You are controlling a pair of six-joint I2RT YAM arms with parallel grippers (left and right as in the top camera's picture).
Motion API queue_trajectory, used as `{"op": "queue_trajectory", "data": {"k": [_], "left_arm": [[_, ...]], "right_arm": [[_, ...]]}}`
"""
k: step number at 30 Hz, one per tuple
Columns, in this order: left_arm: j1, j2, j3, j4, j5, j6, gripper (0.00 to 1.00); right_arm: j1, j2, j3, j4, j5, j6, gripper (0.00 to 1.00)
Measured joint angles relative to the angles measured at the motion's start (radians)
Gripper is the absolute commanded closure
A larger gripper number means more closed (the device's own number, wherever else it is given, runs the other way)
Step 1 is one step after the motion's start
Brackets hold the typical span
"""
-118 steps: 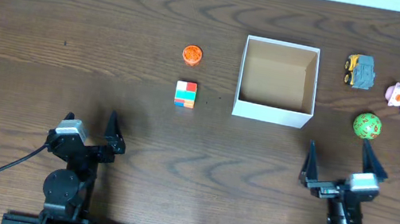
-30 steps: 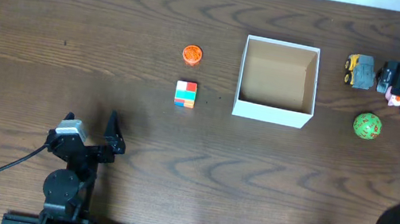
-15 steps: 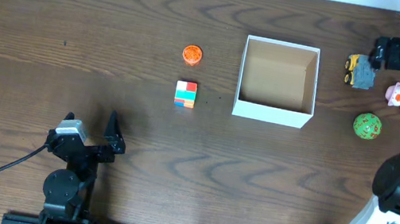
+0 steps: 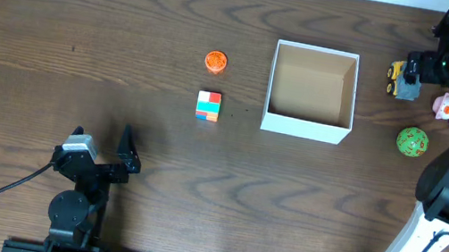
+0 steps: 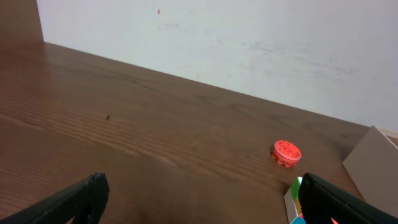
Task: Pack container
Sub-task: 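Lower the right gripper over the yellow-grey toy truck and grasp it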
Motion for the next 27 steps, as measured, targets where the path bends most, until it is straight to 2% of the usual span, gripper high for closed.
{"op": "queue_trajectory", "data": {"k": [11, 27], "left_arm": [[0.0, 0.0, 0.0, 0.0, 0.0, 0.0, 0.02], [0.0, 0.0, 0.0, 0.0, 0.0, 0.0, 0.02]], "right_arm": [[0.013, 0.113, 0.0, -0.005, 0.002, -0.074, 0.01], [0.026, 0.122, 0.0, 0.069, -0.005, -0.067, 0.02]]}}
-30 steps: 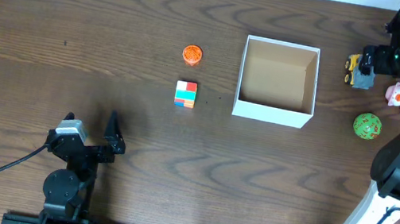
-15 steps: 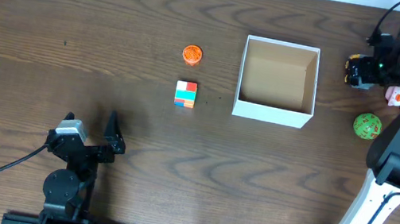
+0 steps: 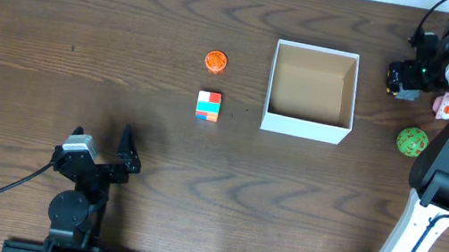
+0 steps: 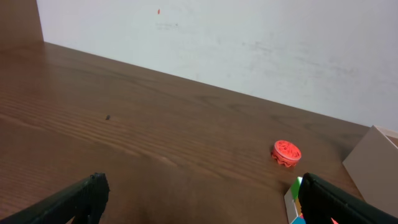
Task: Pack container
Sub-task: 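Lower the right gripper over the yellow-grey toy truck and grasp it, then carry the truck left into the white box and release it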
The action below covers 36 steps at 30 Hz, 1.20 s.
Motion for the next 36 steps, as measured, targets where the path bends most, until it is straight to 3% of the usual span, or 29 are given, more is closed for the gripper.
{"op": "queue_trajectory", "data": {"k": [5, 18, 36], "left_arm": [[0.0, 0.0, 0.0, 0.0, 0.0, 0.0, 0.02], [0.0, 0.0, 0.0, 0.0, 0.0, 0.0, 0.02], [0.0, 0.0, 0.0, 0.0, 0.0, 0.0, 0.02]], "right_arm": [[0.0, 0.0, 0.0, 0.011, 0.0, 0.012, 0.06], [0.0, 0.0, 0.0, 0.016, -0.001, 0.041, 0.4], [0.016, 0.0, 0.0, 0.041, 0.0, 0.109, 0.52]]}}
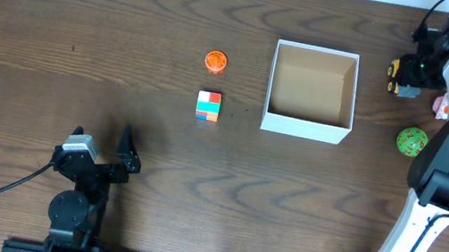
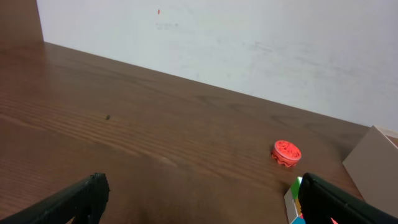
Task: Pack container
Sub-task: 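Carry the truck left into the white box and release it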
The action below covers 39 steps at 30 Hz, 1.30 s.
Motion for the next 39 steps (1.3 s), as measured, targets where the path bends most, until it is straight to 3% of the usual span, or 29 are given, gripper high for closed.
{"op": "queue_trajectory", "data": {"k": [5, 16, 20, 26, 33, 39], "left_arm": [[0.0, 0.0, 0.0, 0.0, 0.0, 0.0, 0.02], [0.0, 0.0, 0.0, 0.0, 0.0, 0.0, 0.02], [0.0, 0.0, 0.0, 0.0, 0.0, 0.0, 0.02], [0.0, 0.0, 0.0, 0.0, 0.0, 0.0, 0.02], [0.0, 0.0, 0.0, 0.0, 0.0, 0.0, 0.02], [0.0, 0.0, 0.0, 0.0, 0.0, 0.0, 0.02]], "right_arm": [[0.01, 0.0, 0.0, 0.006, 0.0, 0.056, 0.6], [0.012, 0.0, 0.023, -0.027, -0.01, 0.101, 0.61], [0.014, -0.003, 0.106, -0.089, -0.049, 0.105, 0.63], [0.041, -0.098, 0.227, -0.214, -0.092, 0.106, 0.59], [0.169, -0.327, 0.283, -0.375, -0.115, 0.02, 0.57], [0.299, -0.394, 0.293, -0.506, -0.129, -0.103, 0.55]]}}
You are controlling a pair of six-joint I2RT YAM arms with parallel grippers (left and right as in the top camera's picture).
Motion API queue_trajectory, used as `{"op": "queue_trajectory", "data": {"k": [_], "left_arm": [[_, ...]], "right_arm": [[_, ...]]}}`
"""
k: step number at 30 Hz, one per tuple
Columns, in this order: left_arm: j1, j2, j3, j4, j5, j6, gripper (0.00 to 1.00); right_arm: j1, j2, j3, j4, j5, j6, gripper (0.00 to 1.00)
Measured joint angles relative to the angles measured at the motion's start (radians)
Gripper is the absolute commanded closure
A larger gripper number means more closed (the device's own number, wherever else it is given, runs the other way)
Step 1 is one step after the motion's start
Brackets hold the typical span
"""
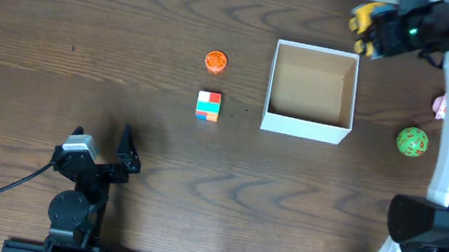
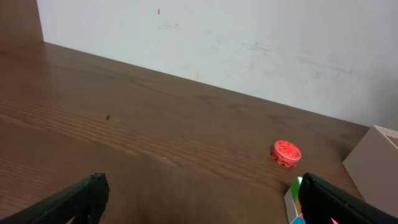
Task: Pack container
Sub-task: 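Carry the truck left into the white box and release it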
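Note:
The open white cardboard box (image 1: 308,112) stands right of the table's middle. My right gripper (image 1: 373,32) hangs above the box's far right corner, shut on a yellow and black toy truck (image 1: 365,14). A green ball (image 1: 412,140) and a pink toy (image 1: 438,106), half hidden by the arm, lie right of the box. To the box's left lie an orange disc (image 1: 215,60) (image 2: 286,152) and a multicoloured cube (image 1: 208,105) (image 2: 296,198). My left gripper (image 1: 103,159) (image 2: 199,200) rests open at the near left, holding nothing.
The right arm's white link runs down the table's right side past the ball. A white wall (image 2: 249,37) stands behind the table's far edge. A black cable trails from the left arm's base.
My right gripper was low at the toy truck on the table right of the box. Now it holds the truck raised, further left, over the box's far right corner. The left arm is unmoved.
At first my right gripper was down at the toy truck right of the box, beside the pink toy. It stayed at the truck through the following two moments, shifting slightly. Now the truck is off the table in its grip, by the box's far right corner.

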Motion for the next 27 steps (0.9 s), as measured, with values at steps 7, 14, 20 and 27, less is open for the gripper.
{"op": "queue_trajectory", "data": {"k": [7, 14, 20, 27], "left_arm": [[0.0, 0.0, 0.0, 0.0, 0.0, 0.0, 0.02], [0.0, 0.0, 0.0, 0.0, 0.0, 0.0, 0.02], [0.0, 0.0, 0.0, 0.0, 0.0, 0.0, 0.02], [0.0, 0.0, 0.0, 0.0, 0.0, 0.0, 0.02]], "right_arm": [[0.101, 0.016, -0.063, -0.055, -0.003, -0.198, 0.48], [0.118, 0.034, -0.151, -0.002, -0.002, -0.343, 0.48], [0.118, 0.064, -0.259, 0.071, -0.002, -0.446, 0.4], [0.118, 0.076, -0.37, 0.122, -0.002, -0.524, 0.39]]}}
